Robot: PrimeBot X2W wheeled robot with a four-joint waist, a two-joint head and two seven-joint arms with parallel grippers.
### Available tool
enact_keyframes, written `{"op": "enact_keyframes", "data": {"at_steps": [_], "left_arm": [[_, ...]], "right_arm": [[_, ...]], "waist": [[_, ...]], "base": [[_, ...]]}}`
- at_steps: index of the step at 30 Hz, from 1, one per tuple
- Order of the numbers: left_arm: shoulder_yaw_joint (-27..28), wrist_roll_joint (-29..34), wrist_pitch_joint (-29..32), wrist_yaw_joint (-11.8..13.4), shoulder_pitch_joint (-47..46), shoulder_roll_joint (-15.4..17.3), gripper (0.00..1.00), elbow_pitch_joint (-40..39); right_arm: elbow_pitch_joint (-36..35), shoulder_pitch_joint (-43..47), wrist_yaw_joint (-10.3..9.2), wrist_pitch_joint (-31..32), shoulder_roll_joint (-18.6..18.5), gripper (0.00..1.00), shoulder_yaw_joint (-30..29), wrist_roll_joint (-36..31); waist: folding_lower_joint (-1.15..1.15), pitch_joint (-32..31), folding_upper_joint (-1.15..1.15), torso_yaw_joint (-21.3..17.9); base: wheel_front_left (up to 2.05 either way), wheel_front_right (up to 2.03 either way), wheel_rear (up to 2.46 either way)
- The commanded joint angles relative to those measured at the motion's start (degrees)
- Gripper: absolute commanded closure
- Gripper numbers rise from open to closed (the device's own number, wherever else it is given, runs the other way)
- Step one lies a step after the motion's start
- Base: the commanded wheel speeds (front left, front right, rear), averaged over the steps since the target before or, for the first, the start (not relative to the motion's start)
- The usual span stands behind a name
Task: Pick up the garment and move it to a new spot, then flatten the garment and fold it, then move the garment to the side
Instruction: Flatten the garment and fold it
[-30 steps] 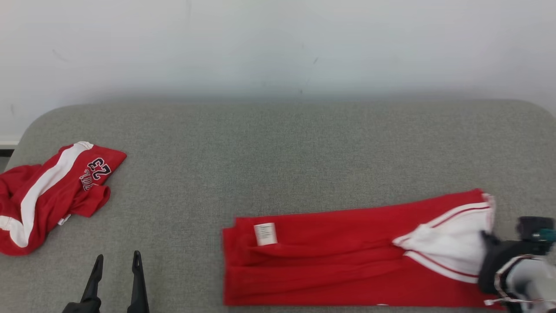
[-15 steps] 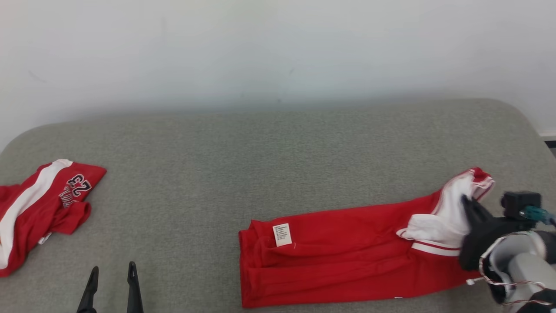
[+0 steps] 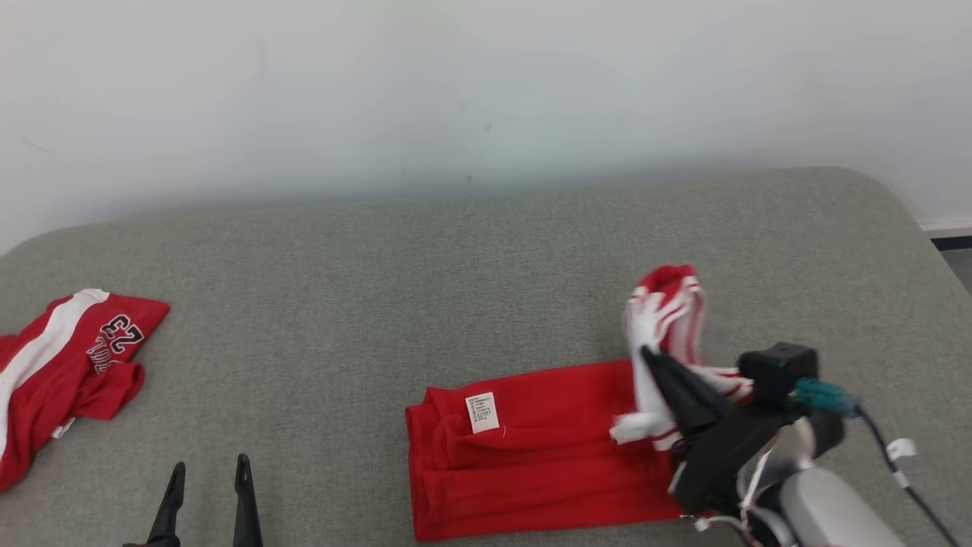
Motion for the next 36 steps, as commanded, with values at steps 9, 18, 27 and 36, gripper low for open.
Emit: {"op": "enact_keyframes", "data": {"at_steps": [9,18,27,36], "left_arm": [[-1.83,-1.09,-0.18,0.17,-2.17,-0.12,0.00,1.06],[-3.54,-1.69,-0.18,0.29,-3.33,-0.12,0.00,1.93],[-3.28,-1.78,-0.18,0.58,-2.56,-0.12,0.00,2.50],[-2.20,-1.53,-0.18,0.49,-1.77,-0.12,0.00,2.13]], "right_arm": [[-5.43,2.29,-0.15,3.67,8.09,1.00,4.52,-2.03],[1.71,-0.85,-0.15,1.41,11.60,1.00,6.96,-5.34],[5.75,-3.67,-0.15,-4.27,12.64,0.00,8.38,-4.40],[-2.69,-1.72,-0.15,-6.32,7.71,0.00,3.01,-4.23]], "waist": [[0.00,0.27,0.00,3.40],[0.00,0.75,0.00,6.05],[0.00,0.46,0.00,6.28],[0.00,-0.46,0.00,4.67]], "base": [[0.00,0.00,0.00],[0.00,0.00,0.00],[0.00,0.00,0.00],[0.00,0.00,0.00]]}}
